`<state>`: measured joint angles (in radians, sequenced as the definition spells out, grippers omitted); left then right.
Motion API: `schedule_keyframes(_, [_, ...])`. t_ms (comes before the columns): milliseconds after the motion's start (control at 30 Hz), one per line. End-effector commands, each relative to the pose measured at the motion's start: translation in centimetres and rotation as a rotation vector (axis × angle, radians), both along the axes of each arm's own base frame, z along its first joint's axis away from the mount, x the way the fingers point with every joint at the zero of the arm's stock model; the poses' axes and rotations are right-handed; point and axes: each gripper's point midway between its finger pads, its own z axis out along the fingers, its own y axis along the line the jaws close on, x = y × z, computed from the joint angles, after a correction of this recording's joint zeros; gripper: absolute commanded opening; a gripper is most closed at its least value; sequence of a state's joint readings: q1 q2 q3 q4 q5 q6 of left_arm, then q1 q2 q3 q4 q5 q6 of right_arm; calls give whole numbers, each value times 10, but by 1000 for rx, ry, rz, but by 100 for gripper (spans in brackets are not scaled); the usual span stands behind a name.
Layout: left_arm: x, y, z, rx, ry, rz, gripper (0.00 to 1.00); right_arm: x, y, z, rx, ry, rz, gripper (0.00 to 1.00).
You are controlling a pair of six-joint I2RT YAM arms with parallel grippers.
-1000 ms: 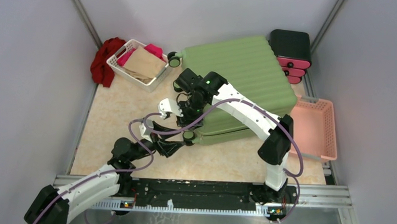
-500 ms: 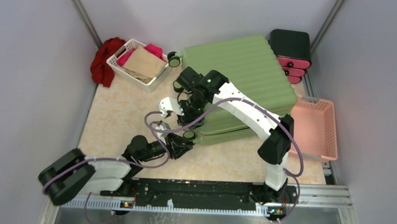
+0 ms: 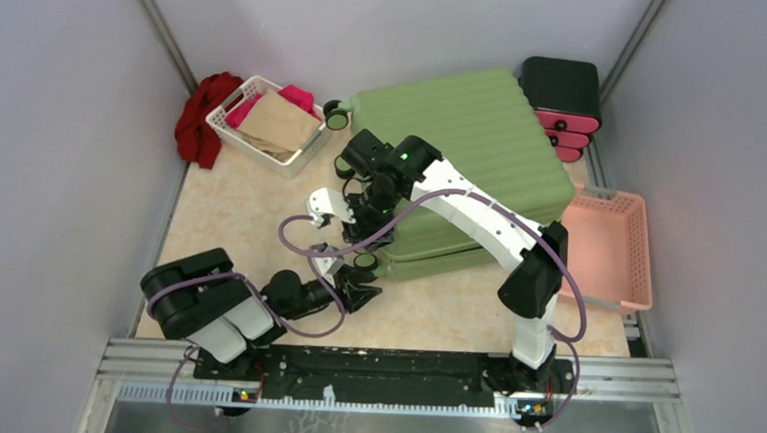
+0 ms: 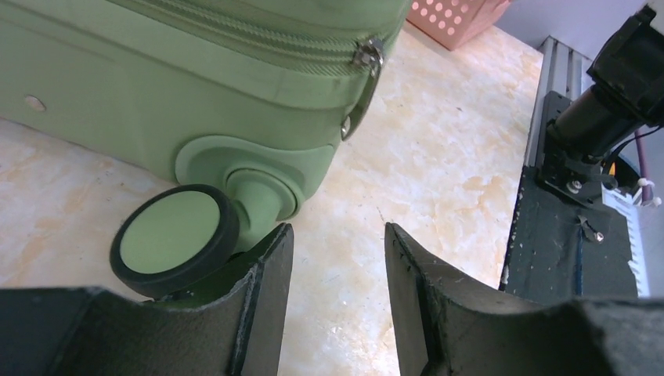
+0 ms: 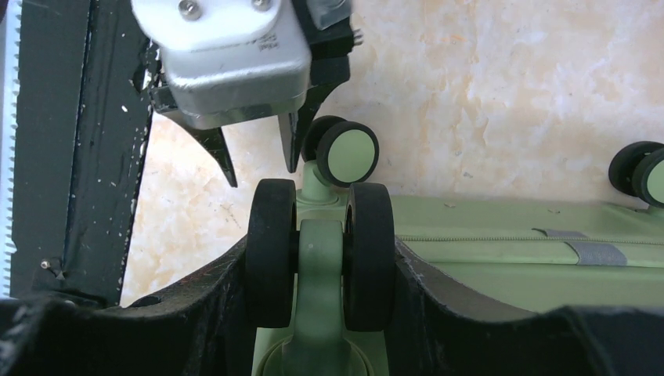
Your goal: Open, take out, and arrange the luggage
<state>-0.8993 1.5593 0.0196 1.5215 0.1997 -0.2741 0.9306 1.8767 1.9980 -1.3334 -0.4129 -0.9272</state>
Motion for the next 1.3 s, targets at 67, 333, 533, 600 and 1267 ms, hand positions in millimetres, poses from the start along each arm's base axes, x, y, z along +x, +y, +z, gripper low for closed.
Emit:
schedule_keyframes(67, [-15, 13, 9, -31, -105, 26, 54, -8, 12, 71, 228, -59, 26, 0])
schedule_keyframes(333, [-4, 2, 20, -51, -144, 133, 53, -9, 11, 71, 228, -51, 19, 0])
schedule_keyframes(533, [-4, 4, 36, -89, -171, 203, 50, -9, 12, 68, 225, -46, 5, 0])
schedule_keyframes(600, [-6, 2, 37, -90, -177, 218, 50, -8, 12, 67, 223, -45, -3, 0])
schedule_keyframes(1267, [10, -28, 68, -170, -198, 382, 42, -9, 10, 56, 213, -31, -31, 0])
